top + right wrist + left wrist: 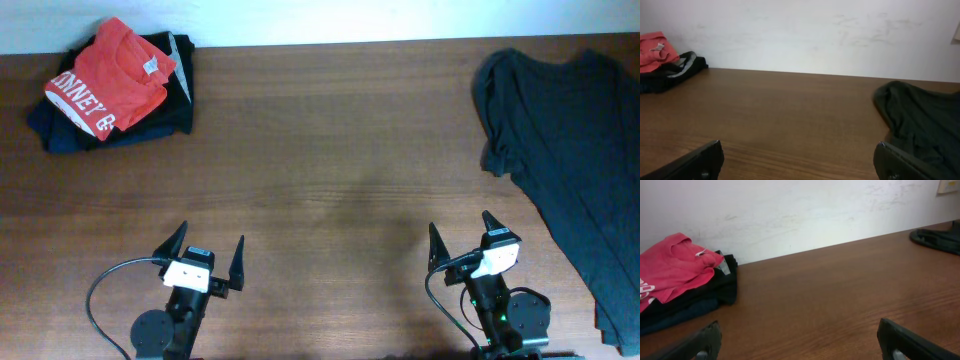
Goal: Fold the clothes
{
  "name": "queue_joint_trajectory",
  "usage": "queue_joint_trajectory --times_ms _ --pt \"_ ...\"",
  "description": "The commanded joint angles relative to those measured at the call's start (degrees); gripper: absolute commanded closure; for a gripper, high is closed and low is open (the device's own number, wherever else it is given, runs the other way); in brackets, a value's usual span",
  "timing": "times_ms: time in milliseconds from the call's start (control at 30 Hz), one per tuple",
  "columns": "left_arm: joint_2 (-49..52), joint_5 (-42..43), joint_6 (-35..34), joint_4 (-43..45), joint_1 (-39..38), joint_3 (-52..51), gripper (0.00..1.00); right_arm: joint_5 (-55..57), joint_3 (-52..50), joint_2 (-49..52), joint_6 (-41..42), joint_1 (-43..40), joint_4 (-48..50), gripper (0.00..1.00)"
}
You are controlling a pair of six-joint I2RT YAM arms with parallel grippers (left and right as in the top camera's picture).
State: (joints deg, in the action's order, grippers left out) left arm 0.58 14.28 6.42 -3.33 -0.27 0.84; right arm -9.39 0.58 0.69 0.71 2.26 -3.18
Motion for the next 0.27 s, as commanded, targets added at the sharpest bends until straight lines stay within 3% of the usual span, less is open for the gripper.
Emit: queue_joint_trajectory --times_ms 0,233 --pt "-0.3 -0.2 -0.3 -0.2 0.2 -0.3 0.01 -0.5 -0.3 -0.5 -0.5 0.3 -0.4 0.01" --pt "-0.3 -0.2 -0.3 -0.2 0.2 -0.3 0.01 -0.5 -0.3 -0.5 -0.5 0.3 -0.4 0.01"
